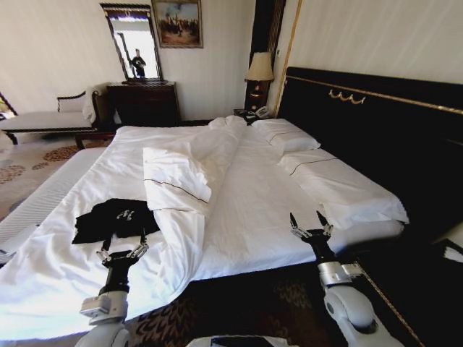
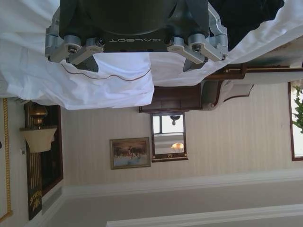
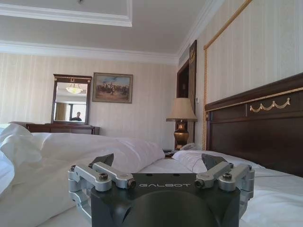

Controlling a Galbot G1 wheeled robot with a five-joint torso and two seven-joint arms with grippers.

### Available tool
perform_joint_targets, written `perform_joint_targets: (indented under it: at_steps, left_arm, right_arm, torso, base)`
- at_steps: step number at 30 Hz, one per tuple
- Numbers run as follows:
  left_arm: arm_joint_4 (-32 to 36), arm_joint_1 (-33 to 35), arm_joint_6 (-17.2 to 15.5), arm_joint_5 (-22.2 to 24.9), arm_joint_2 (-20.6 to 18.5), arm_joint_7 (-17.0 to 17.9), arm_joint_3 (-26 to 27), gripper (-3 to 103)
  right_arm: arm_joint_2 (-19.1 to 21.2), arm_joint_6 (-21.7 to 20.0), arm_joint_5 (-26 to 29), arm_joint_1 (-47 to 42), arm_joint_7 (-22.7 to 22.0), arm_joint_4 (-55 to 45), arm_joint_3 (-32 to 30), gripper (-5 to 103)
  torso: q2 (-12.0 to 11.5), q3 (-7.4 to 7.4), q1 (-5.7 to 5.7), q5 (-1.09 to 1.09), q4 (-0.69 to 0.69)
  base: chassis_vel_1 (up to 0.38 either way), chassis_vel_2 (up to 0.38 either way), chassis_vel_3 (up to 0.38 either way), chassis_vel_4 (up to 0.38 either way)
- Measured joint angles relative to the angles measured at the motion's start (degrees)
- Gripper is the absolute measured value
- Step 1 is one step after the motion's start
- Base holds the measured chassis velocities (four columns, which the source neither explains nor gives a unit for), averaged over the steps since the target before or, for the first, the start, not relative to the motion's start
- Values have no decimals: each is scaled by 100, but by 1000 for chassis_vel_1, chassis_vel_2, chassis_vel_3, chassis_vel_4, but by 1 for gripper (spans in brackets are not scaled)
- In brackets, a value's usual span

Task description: Fold the clothes on the bed.

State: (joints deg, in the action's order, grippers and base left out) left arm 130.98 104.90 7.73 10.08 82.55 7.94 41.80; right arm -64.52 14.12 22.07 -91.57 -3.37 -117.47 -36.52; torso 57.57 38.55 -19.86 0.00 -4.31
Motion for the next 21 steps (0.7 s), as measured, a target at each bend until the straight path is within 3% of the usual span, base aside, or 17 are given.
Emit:
perform_joint_targets:
  at_steps: [21]
  left_arm:
    - [-18, -24, 1, 16, -22, -3, 1, 100]
  right_arm:
    - [-2, 0, -30, -13, 6, 29, 24, 100]
  torso:
    - [0, 0, 0, 0, 0]
  base:
    - [81, 88, -84, -90]
